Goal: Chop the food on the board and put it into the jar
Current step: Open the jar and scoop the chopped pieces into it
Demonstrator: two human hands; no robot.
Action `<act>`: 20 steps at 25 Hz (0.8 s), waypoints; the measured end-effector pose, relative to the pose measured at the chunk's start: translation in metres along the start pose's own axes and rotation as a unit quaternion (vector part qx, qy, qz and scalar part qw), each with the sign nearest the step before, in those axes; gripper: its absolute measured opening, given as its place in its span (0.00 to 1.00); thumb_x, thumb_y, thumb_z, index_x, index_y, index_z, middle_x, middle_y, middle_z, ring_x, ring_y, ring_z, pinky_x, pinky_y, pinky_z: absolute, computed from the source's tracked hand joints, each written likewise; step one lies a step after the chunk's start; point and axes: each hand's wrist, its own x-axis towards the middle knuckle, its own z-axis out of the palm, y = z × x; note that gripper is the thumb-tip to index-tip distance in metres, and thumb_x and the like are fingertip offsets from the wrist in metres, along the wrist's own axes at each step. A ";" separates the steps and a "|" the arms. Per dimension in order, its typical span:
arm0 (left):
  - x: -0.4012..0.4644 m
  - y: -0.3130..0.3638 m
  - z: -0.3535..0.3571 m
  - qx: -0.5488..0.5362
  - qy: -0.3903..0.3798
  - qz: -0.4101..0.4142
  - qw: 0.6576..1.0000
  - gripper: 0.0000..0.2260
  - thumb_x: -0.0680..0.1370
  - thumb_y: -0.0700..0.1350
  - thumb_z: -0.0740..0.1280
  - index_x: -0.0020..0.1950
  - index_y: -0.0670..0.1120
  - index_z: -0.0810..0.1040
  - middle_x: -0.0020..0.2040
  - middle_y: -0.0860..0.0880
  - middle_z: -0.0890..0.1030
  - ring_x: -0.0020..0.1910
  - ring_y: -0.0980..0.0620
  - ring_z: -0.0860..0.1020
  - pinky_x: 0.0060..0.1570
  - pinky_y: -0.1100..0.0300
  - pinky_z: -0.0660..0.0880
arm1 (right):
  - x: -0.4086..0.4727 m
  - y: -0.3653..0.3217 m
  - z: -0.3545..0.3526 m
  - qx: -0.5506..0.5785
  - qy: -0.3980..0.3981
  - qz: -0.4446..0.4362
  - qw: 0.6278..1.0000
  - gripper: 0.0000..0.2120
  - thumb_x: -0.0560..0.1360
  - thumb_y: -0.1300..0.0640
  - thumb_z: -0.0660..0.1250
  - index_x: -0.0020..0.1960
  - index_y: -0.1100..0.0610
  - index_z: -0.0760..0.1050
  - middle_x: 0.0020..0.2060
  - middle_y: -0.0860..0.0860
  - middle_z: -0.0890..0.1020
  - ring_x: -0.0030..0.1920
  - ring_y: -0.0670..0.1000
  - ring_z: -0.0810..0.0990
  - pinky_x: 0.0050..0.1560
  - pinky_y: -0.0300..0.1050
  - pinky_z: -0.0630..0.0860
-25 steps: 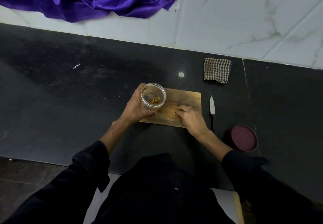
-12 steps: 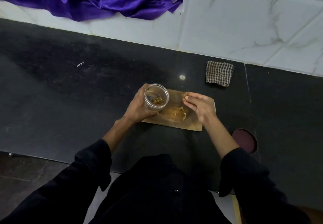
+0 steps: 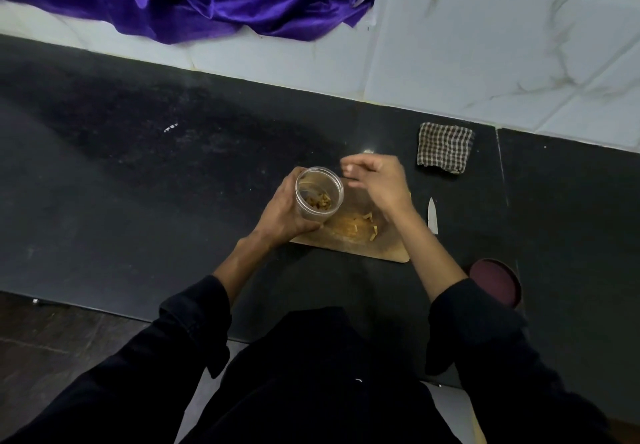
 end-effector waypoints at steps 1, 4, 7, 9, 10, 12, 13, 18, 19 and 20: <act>0.000 -0.001 0.000 0.001 0.000 0.000 1.000 0.39 0.60 0.46 0.80 0.64 0.57 0.64 0.61 0.56 0.72 0.62 0.55 0.71 0.57 0.54 0.74 | 0.001 0.007 -0.010 -0.009 0.019 0.012 1.000 0.10 0.78 0.67 0.66 0.57 0.62 0.81 0.52 0.57 0.85 0.48 0.48 0.83 0.50 0.42 0.82; 0.000 -0.002 -0.001 -0.002 -0.008 0.002 1.000 0.38 0.61 0.45 0.80 0.64 0.58 0.63 0.62 0.56 0.71 0.62 0.56 0.71 0.56 0.59 0.71 | -0.005 0.037 -0.029 -0.250 0.011 0.020 0.968 0.16 0.77 0.71 0.61 0.61 0.61 0.80 0.59 0.57 0.82 0.58 0.51 0.81 0.63 0.46 0.76; 0.001 0.000 -0.001 -0.002 -0.010 0.002 1.000 0.39 0.61 0.44 0.80 0.63 0.59 0.62 0.62 0.56 0.70 0.62 0.56 0.70 0.53 0.64 0.68 | -0.027 0.069 -0.021 -0.439 -0.085 -0.022 0.894 0.23 0.76 0.72 0.60 0.69 0.60 0.73 0.68 0.56 0.74 0.68 0.54 0.71 0.70 0.45 0.65; 0.001 -0.001 -0.001 0.001 -0.009 0.000 1.000 0.39 0.61 0.45 0.80 0.63 0.60 0.61 0.62 0.56 0.70 0.62 0.56 0.71 0.52 0.65 0.68 | -0.042 0.082 -0.012 -0.478 -0.112 -0.070 0.868 0.25 0.75 0.71 0.60 0.72 0.59 0.70 0.69 0.54 0.71 0.69 0.55 0.67 0.71 0.44 0.63; 0.000 -0.002 -0.001 0.002 -0.008 -0.002 1.000 0.39 0.61 0.45 0.80 0.63 0.60 0.61 0.62 0.56 0.71 0.61 0.57 0.71 0.52 0.66 0.68 | -0.049 0.084 -0.010 -0.474 -0.119 -0.087 0.868 0.26 0.75 0.72 0.60 0.72 0.59 0.70 0.68 0.54 0.71 0.68 0.54 0.67 0.70 0.44 0.64; 0.001 -0.003 -0.001 0.000 -0.011 0.000 1.000 0.39 0.60 0.46 0.80 0.63 0.60 0.62 0.62 0.56 0.71 0.61 0.56 0.72 0.53 0.63 0.70 | -0.057 0.083 -0.013 -0.430 -0.121 -0.091 0.890 0.26 0.74 0.74 0.60 0.70 0.59 0.72 0.66 0.54 0.74 0.66 0.54 0.70 0.68 0.43 0.66; 0.001 -0.003 -0.001 -0.003 -0.013 0.004 1.000 0.38 0.60 0.46 0.80 0.63 0.59 0.62 0.62 0.55 0.71 0.61 0.56 0.72 0.54 0.61 0.71 | -0.058 0.082 -0.019 -0.396 -0.102 -0.075 0.910 0.26 0.74 0.74 0.61 0.69 0.59 0.74 0.64 0.54 0.75 0.65 0.54 0.72 0.68 0.43 0.68; 0.001 -0.003 0.001 -0.001 -0.005 0.006 1.000 0.39 0.60 0.45 0.80 0.64 0.57 0.63 0.62 0.55 0.71 0.60 0.57 0.72 0.55 0.57 0.73 | -0.052 0.084 -0.036 -0.340 -0.028 0.115 0.933 0.19 0.74 0.64 0.72 0.64 0.58 0.78 0.55 0.54 0.83 0.57 0.53 0.80 0.60 0.45 0.74; 0.001 -0.003 0.001 0.001 -0.004 0.006 1.000 0.39 0.60 0.45 0.80 0.64 0.56 0.63 0.62 0.55 0.71 0.60 0.57 0.72 0.55 0.57 0.74 | -0.051 0.084 -0.032 -0.335 -0.025 0.129 0.933 0.17 0.74 0.63 0.72 0.62 0.58 0.79 0.53 0.53 0.84 0.56 0.52 0.81 0.58 0.43 0.73; 0.001 -0.004 0.002 0.003 -0.005 0.006 1.000 0.39 0.60 0.45 0.80 0.65 0.56 0.63 0.62 0.55 0.71 0.60 0.57 0.73 0.55 0.56 0.74 | -0.050 0.083 -0.026 -0.326 -0.015 0.127 0.937 0.15 0.74 0.64 0.72 0.60 0.58 0.80 0.50 0.53 0.85 0.55 0.51 0.81 0.57 0.40 0.72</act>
